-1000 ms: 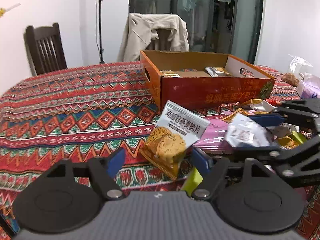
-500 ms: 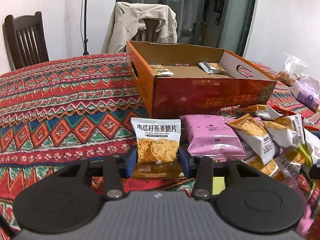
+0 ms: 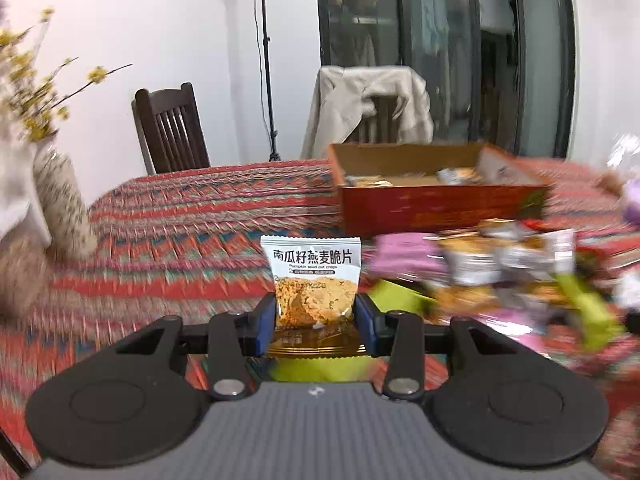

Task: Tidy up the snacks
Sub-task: 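Carry both packets into the orange box and open both tools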

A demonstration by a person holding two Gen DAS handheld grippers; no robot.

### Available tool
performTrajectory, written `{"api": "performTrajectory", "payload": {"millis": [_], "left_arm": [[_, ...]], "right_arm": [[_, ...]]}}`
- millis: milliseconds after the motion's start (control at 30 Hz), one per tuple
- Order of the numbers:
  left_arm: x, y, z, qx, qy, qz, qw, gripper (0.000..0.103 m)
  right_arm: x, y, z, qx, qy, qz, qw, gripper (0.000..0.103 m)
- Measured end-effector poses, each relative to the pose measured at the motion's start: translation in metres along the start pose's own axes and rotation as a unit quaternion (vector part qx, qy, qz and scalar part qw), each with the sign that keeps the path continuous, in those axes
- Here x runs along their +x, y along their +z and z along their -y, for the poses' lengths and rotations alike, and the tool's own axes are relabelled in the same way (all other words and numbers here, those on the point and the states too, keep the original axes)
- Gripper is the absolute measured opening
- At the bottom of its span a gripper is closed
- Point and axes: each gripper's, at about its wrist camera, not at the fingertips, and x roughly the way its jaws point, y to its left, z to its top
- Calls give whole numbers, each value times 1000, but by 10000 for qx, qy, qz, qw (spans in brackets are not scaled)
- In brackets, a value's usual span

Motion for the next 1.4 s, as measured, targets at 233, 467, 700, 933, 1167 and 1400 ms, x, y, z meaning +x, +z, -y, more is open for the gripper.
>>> {"api": "performTrajectory", "payload": {"millis": [233, 467, 700, 933, 1167, 1400], "left_arm": [[-73, -46, 64, -275, -814, -167, 9962, 42], [-85, -51, 97, 33, -1004, -204, 9947, 42], [-65, -35, 101, 112, -1034, -165, 9944, 42], [-36, 33, 88, 280, -1450, 275, 9887, 43], [52, 129, 74, 196, -1663, 270, 9855, 43], [208, 208, 71, -111, -1444, -645, 9873, 43]], "right_arm": [[-43, -35, 7, 330, 48, -72, 9994, 56], [-69, -59, 14, 406, 69, -158, 9990, 56], [-72, -60, 27, 571, -57, -40, 9983, 56], [-62, -22, 58, 620, 193, 212, 9977, 56], [-9, 68, 101, 269, 299, 416, 9983, 56], [112, 174, 144, 473, 517, 101, 9975, 56]]}}
